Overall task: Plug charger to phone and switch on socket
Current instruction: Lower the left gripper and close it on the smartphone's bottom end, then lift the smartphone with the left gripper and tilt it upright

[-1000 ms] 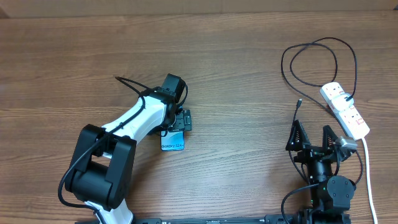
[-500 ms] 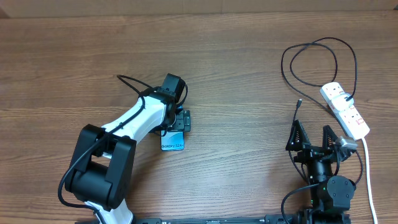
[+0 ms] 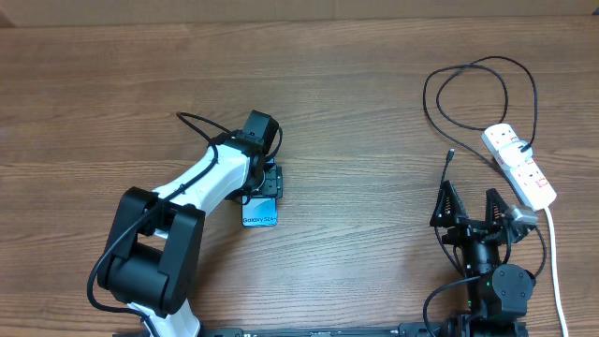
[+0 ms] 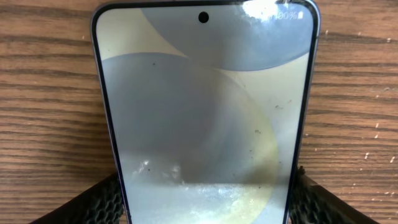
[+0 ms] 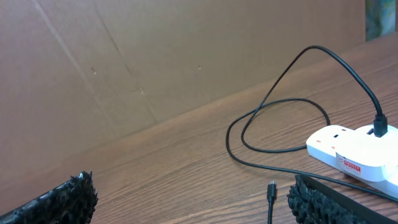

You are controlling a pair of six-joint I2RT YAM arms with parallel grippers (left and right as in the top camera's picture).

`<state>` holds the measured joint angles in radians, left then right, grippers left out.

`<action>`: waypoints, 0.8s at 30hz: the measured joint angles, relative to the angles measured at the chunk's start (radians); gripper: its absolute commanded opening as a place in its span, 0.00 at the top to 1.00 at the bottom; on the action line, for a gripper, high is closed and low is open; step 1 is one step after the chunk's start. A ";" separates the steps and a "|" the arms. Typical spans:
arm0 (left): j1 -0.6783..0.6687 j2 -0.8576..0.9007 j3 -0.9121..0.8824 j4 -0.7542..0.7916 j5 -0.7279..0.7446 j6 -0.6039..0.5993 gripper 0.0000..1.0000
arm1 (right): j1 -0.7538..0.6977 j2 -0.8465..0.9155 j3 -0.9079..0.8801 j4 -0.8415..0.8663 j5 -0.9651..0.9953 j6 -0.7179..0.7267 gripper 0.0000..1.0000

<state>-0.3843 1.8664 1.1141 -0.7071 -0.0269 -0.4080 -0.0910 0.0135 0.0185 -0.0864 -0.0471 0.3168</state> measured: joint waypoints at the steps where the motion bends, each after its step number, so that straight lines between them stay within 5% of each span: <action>1: 0.000 0.000 0.000 0.000 0.000 0.000 0.32 | 0.000 0.000 0.000 0.000 0.000 0.000 0.00; 24: 0.000 0.001 0.016 -0.060 0.024 -0.031 0.49 | 0.000 0.000 0.000 0.001 0.000 0.000 0.00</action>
<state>-0.3843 1.8671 1.1301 -0.7666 -0.0029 -0.4385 -0.0910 0.0135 0.0185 -0.0856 -0.0475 0.3172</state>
